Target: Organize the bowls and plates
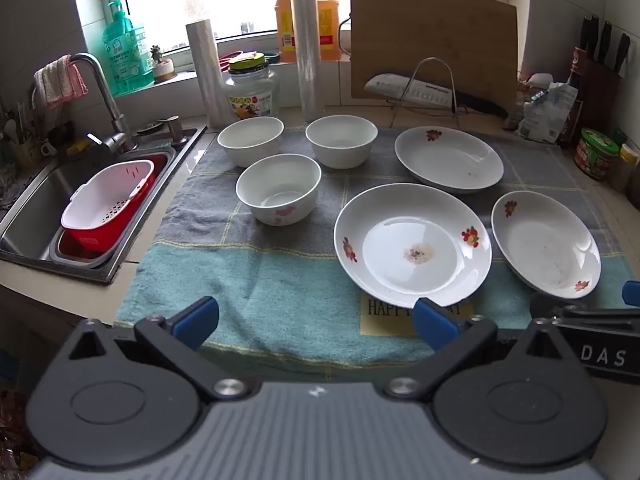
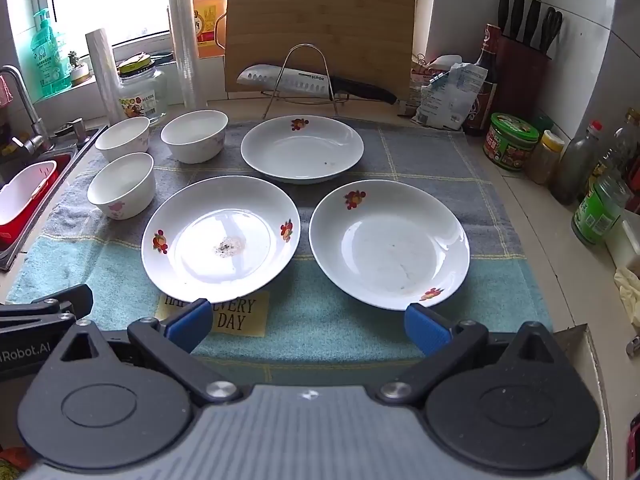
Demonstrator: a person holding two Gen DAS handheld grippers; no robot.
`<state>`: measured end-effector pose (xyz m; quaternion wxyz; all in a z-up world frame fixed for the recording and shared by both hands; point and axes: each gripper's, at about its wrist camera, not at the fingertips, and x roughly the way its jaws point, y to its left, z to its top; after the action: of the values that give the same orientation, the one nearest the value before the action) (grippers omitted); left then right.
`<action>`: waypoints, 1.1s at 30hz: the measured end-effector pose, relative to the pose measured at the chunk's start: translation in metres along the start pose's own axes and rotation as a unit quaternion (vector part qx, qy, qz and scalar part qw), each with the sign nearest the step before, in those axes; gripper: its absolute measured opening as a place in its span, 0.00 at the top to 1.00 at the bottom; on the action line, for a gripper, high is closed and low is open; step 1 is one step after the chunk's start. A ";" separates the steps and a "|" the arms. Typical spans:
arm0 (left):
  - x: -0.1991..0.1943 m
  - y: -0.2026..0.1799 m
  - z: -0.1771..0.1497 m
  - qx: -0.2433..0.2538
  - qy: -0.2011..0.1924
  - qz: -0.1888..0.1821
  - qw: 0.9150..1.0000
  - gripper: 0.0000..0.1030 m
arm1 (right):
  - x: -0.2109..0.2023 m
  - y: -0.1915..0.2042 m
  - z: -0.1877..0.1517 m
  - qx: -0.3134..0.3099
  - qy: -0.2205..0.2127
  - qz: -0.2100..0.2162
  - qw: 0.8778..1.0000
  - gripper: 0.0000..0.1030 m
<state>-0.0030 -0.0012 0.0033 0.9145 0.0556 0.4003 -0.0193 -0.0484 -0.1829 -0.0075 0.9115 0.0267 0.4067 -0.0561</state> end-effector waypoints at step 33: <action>-0.002 -0.004 0.000 -0.007 0.000 -0.006 1.000 0.01 | -0.005 -0.006 0.002 0.000 -0.001 -0.005 1.000 0.00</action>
<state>-0.0045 -0.0057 0.0044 0.9146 0.0465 0.4010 -0.0216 -0.0514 -0.1890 -0.0024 0.9117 0.0243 0.4056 -0.0604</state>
